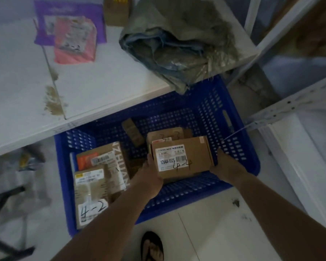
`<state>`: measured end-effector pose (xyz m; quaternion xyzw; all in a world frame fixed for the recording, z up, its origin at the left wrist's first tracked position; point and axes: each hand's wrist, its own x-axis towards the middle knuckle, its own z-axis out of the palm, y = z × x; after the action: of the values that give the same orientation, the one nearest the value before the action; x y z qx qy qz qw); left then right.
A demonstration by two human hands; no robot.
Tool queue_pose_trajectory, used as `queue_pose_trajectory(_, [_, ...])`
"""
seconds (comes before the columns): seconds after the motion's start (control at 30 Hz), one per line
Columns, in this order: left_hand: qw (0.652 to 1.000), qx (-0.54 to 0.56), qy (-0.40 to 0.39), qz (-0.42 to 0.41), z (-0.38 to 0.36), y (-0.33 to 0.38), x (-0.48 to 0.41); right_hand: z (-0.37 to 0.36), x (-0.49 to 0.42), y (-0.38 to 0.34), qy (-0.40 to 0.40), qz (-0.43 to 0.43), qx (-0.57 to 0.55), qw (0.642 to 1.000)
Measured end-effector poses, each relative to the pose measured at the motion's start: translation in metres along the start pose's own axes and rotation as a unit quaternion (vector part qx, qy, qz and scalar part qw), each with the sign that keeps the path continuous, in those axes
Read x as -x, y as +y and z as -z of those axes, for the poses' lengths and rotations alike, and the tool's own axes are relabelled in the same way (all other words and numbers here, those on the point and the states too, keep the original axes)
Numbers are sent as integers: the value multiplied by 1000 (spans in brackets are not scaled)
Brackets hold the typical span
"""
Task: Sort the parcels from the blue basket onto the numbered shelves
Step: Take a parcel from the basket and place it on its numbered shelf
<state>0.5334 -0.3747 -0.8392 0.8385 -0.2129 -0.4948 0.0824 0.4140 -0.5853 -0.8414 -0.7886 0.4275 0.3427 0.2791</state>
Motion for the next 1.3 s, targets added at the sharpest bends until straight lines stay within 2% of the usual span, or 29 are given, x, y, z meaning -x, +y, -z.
queue_pose_trajectory(0.13, [992, 119, -17, 25, -21, 3, -13, -22, -15, 7, -61, -9, -144, 988])
queue_pose_trajectory(0.27, [968, 237, 48, 73, -20, 12, -10, -32, -11, 1, -5, -26, -235, 972])
queue_pose_trajectory(0.37, [955, 259, 102, 98, -5, 20, 4, -24, 9, -5, 32, -16, -240, 970])
queue_pose_trajectory(0.47, [945, 276, 154, 81, 17, 32, 31, -7, 34, -8, 88, 3, -302, 949])
queue_pose_trajectory(0.67, [957, 190, 214, -38, 87, 84, 107, 72, 112, -10, 152, 23, -403, 902])
queue_pose_trajectory(0.77, [950, 179, 230, -115, 131, 124, 159, 136, 186, -20, 224, 51, -444, 866])
queue_pose_trajectory(0.87, [930, 151, 283, -178, 174, 173, 232, 193, 268, -25, 322, 84, -445, 831])
queue_pose_trajectory(1.0, [884, 144, 357, -263, 218, 228, 337, 261, 389, -30, 428, 114, -456, 772])
queue_pose_trajectory(1.1, [837, 146, 400, -344, 251, 257, 425, 301, 489, -31, 502, 124, -433, 738])
queue_pose_trajectory(1.2, [798, 116, 416, -420, 272, 276, 523, 324, 597, -27, 568, 124, -418, 698])
queue_pose_trajectory(1.3, [749, 99, 419, -503, 278, 288, 610, 330, 696, -16, 624, 107, -374, 678])
